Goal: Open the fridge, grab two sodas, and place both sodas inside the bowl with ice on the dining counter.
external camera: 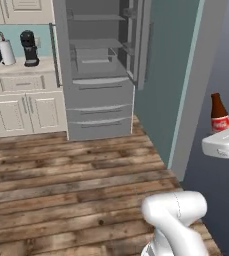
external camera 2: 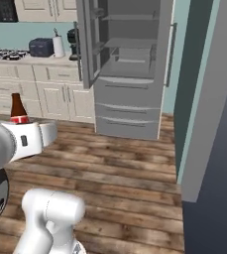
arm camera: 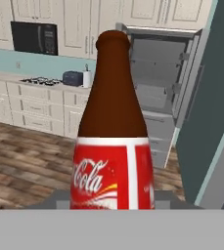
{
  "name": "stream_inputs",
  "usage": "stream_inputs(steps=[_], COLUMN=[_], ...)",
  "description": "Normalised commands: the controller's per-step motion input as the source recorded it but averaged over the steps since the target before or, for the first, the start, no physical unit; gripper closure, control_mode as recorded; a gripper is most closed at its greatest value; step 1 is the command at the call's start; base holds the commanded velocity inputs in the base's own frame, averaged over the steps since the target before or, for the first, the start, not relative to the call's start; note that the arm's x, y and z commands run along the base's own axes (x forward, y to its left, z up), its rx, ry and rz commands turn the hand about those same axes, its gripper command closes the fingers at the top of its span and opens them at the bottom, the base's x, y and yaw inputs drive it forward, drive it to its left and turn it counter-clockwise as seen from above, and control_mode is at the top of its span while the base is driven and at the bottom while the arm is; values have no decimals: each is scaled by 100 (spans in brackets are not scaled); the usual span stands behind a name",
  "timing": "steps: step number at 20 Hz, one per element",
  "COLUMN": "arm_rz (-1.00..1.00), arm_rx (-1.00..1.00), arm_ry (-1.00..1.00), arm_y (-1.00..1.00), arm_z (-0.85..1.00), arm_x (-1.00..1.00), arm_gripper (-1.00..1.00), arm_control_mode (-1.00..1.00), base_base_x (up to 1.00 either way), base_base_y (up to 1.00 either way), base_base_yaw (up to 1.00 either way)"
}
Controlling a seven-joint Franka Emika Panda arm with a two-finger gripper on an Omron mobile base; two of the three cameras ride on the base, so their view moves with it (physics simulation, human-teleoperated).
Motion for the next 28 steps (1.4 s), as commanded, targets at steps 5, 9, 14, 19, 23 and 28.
stream_inputs(steps=[5,9,14,19,23,28], arm_rz=[0,0,0,0,0,0], arm_rx=[0,0,0,0,0,0], arm_ry=[0,0,0,0,0,0], arm_y=[0,0,0,0,0,0], arm_z=[0,0,0,0,0,0], arm_x=[0,0,0,0,0,0], arm_gripper=[100,100,100,100,100,100], arm_control_mode=[100,100,100,100,100,100], base_base_x=[-100,-100,-100,-100,-100,-100], base_base_y=[37,35,39,39,47,84], base_base_yaw=[0,0,0,0,0,-1])
